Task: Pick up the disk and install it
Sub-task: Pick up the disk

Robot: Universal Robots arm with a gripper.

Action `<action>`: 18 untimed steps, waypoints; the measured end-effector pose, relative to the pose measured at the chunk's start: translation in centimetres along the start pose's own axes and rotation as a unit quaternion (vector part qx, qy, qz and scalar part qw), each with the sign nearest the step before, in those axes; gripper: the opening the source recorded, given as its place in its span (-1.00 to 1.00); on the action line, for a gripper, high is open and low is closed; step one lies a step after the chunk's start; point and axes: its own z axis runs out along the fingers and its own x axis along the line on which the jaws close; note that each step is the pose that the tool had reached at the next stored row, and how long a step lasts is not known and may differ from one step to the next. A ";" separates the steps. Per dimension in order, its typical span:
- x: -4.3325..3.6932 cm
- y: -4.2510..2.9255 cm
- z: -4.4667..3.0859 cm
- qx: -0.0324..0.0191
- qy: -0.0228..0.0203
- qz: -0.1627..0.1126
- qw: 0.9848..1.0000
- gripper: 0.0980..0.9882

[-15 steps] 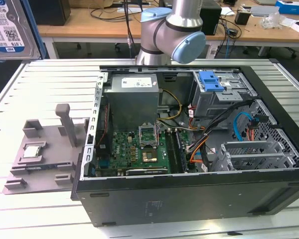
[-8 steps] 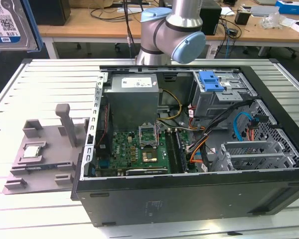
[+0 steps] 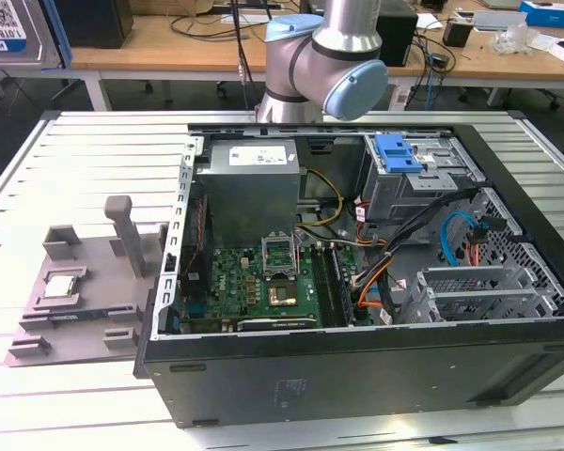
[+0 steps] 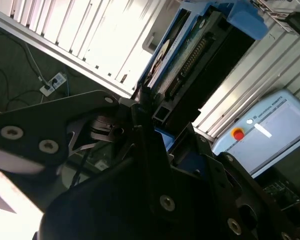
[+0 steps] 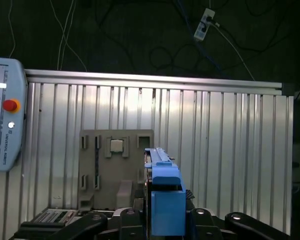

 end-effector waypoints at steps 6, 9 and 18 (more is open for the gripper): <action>-0.14 0.08 -1.85 0.000 0.000 0.000 1.000 -0.39; -0.20 0.12 -2.85 0.000 0.000 0.000 1.000 -0.39; -0.20 -0.16 -2.93 0.000 0.000 0.000 1.000 -0.39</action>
